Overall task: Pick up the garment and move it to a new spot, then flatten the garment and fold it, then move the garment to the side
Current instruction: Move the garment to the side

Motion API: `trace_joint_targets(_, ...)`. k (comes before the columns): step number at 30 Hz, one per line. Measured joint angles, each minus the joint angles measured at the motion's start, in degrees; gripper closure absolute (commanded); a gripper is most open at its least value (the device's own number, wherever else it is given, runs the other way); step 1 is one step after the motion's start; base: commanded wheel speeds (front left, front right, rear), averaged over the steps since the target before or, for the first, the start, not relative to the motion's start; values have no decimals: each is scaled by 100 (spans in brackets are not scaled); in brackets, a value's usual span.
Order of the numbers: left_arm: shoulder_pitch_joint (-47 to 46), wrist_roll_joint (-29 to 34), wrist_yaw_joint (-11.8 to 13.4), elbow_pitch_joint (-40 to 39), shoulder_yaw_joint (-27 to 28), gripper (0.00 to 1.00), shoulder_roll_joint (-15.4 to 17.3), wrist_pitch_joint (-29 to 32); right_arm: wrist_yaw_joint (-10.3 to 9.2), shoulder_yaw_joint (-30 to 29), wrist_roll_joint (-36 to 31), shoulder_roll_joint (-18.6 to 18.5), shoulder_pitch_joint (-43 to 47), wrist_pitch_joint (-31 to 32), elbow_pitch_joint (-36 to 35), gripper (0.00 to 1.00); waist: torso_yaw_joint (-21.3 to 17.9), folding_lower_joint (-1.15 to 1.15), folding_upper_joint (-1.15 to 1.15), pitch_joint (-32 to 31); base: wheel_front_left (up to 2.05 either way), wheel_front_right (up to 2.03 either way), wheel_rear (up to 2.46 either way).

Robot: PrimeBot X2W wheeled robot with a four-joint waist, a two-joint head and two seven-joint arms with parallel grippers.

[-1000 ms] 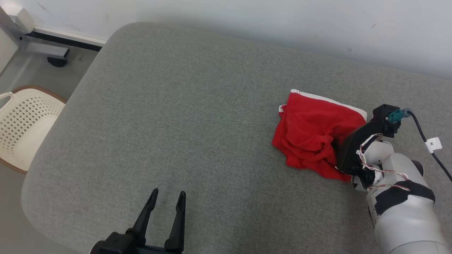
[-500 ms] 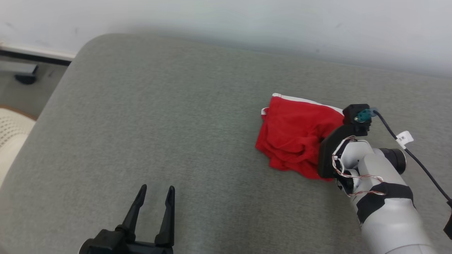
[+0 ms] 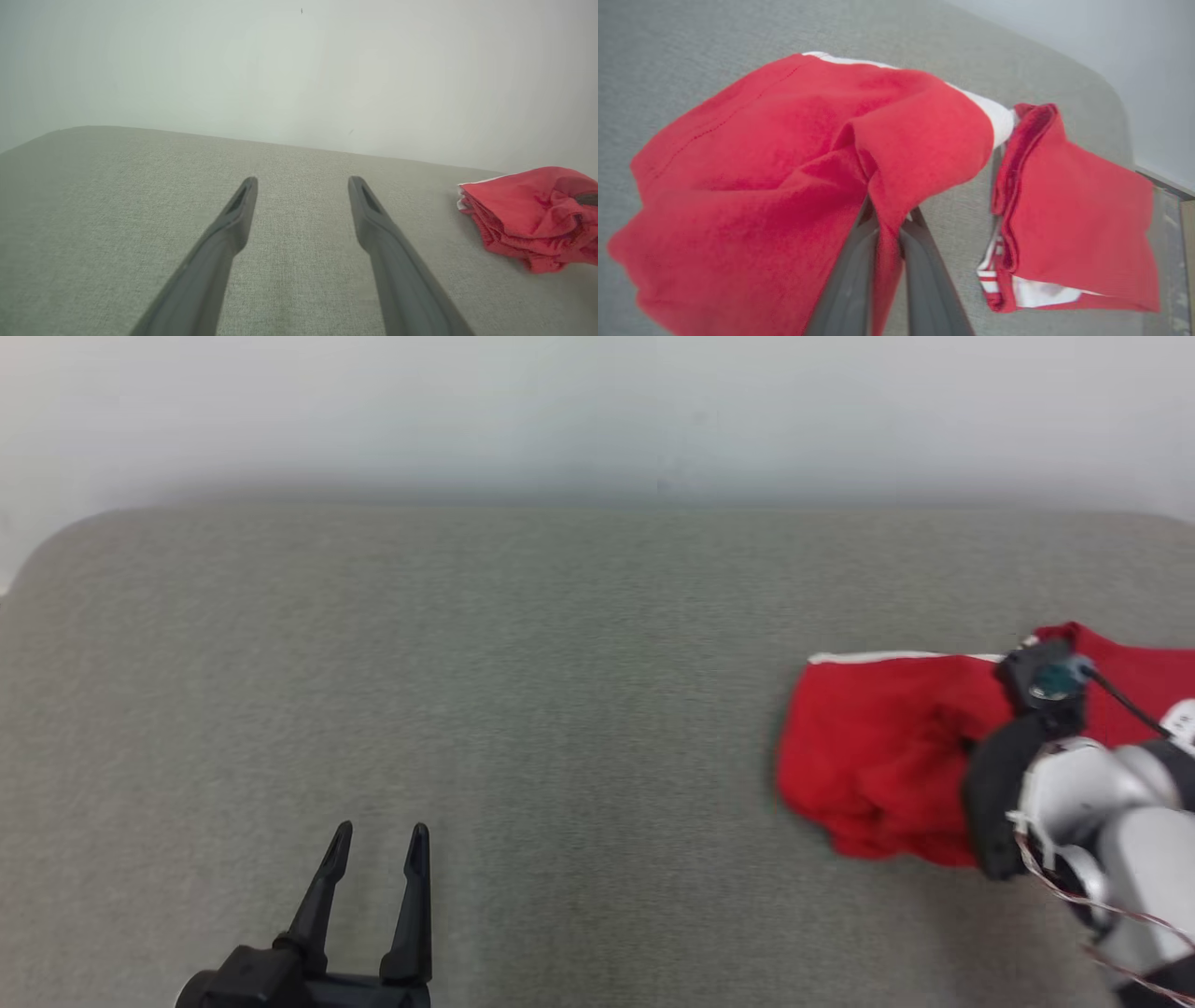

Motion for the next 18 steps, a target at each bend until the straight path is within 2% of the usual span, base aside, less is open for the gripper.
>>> trace_joint_targets(4, -132, 47, -7, -4, -10, 0, -1, 0, 0, 332, 88, -913, 194, 120, -593, 100, -293, 0, 0, 25, 0, 0, 0)
trace_joint_targets(6, -181, 71, -7, 18, -34, 0, 0, 1, 0, 566, 98, -1338, 155, -13, -624, 100, -398, 0, 0, 76, 0, 0, 0)
trace_joint_targets(9, -306, 99, -7, 25, -127, 0, 2, 0, 0, 873, 137, -1790, -49, -353, -441, 100, -484, 0, 0, 213, 0, 0, 0)
trace_joint_targets(15, -482, 103, -8, 51, -246, 0, 73, 0, 0, 1584, 194, -2352, -741, -1131, 176, 100, -471, 0, 0, 551, 0, 0, 0)
trace_joint_targets(18, -519, 101, -8, 58, -291, 0, 87, 0, 0, 1737, 210, -2580, -1022, -1407, 582, 100, -398, 1, 0, 698, 0, 0, 0)
